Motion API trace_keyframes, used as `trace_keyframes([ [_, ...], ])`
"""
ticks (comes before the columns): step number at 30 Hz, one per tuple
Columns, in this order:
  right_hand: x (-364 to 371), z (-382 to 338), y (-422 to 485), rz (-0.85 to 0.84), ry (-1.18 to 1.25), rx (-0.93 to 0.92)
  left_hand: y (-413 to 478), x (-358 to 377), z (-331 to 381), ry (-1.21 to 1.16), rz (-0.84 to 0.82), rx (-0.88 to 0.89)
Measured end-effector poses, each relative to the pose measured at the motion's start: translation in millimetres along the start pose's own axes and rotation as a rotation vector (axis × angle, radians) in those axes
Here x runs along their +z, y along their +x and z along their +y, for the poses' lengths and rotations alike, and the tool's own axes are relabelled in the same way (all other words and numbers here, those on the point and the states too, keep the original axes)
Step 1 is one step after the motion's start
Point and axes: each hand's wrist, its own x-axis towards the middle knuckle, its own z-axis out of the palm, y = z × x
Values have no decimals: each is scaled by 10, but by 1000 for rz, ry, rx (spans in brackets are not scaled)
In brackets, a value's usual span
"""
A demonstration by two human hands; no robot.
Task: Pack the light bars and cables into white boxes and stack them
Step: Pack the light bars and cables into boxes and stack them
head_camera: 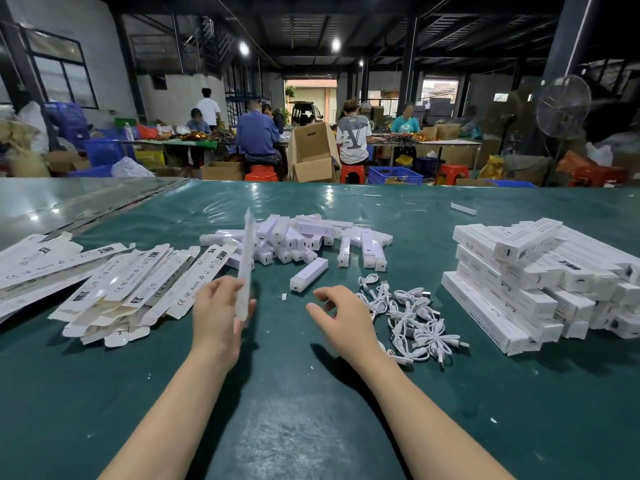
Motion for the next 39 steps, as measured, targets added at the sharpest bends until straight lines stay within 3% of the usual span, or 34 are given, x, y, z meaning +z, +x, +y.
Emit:
trace_keyframes([
  [2,8,-68,4,-17,356,111,-100,63,0,0,-193,9],
  [5,-23,-123,24,-131,942,274,-213,103,-91,220,-447,63],
  [7,-71,-112,31,-187,1142,347,-264,101,-185,364,-552,96],
  [15,-116,-90,31,-201,1130,409,-174,33,-306,543,-369,194],
  [21,-155,-52,51,-69,1380,530,-120,-3,-319,428,-358,114],
  [27,-175,-59,31,-96,1320,520,-110,17,-339,449,-340,126],
  [32,-173,-40,28,-137,1352,511,-91,11,-315,289,-305,84],
  [39,-179,-32,-7,-232,1260,398,-69,-2,-335,278,-259,92],
])
